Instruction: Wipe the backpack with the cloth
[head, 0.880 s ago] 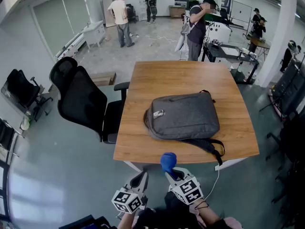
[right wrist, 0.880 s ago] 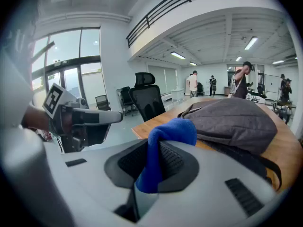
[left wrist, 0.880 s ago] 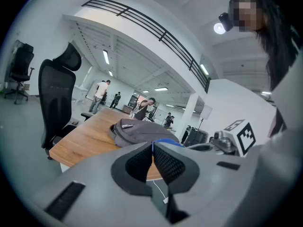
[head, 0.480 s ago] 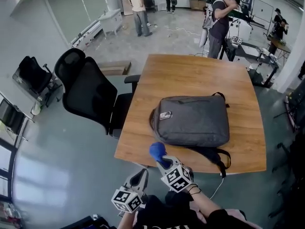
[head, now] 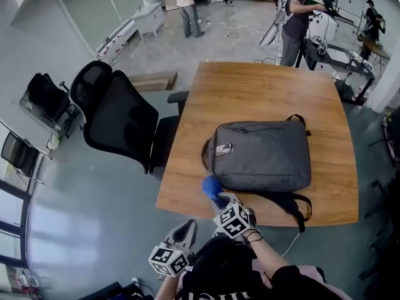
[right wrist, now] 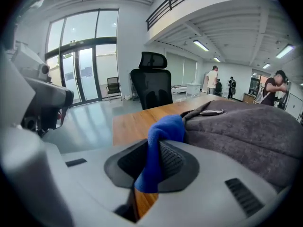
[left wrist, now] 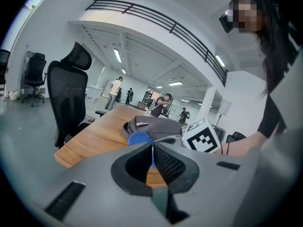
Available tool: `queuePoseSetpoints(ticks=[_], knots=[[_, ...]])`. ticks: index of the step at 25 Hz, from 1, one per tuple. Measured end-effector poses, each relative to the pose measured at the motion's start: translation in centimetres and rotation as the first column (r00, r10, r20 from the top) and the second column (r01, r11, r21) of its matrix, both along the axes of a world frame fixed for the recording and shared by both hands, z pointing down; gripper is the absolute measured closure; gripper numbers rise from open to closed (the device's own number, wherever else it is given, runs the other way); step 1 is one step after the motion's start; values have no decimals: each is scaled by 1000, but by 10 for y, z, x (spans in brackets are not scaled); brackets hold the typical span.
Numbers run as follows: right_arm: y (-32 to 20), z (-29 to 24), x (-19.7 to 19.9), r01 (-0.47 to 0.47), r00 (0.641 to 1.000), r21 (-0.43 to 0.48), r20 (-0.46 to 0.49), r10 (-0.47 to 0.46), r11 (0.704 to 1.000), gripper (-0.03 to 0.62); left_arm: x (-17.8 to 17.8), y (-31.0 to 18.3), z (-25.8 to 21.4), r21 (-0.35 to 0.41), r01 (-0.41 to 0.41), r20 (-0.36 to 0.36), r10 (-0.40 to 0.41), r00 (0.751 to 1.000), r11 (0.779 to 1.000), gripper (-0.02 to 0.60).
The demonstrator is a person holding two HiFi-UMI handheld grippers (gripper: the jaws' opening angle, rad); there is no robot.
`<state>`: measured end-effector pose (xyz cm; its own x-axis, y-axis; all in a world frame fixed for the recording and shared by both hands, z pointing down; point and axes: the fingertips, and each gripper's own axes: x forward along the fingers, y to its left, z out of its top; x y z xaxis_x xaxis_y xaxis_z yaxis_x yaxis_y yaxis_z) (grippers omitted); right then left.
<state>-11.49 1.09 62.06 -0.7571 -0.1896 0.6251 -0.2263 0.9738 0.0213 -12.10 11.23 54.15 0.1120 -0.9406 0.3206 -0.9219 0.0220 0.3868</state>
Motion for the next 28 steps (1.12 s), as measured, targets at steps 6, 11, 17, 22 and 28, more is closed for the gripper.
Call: queuePoseSetpoints(ticks=[6,11,17,22,28], knots=[[-24,-2,52,-161,987,-9,-23,161,987,531,1,-40,-7,20,-119,5,119,993,993,581],[-46,-5,122,-338,941,-10,-35,338,941,531,11,-69,-10,43,-205,-7,205,979,978,581],[-76,-6,208,-551,833,6,-48,551,834,531,17,-98,-14,70,-280,-11,281,960,958,580],[-96,-8,272,-692,721,2,-49,691,722,531,22,-117,-18,83,-328,-5,330,944,941,580],[-114,-11,342,-807,589,22,-53,806,590,531,35,-126,-13,74,-391,-7,393,920,917,580]])
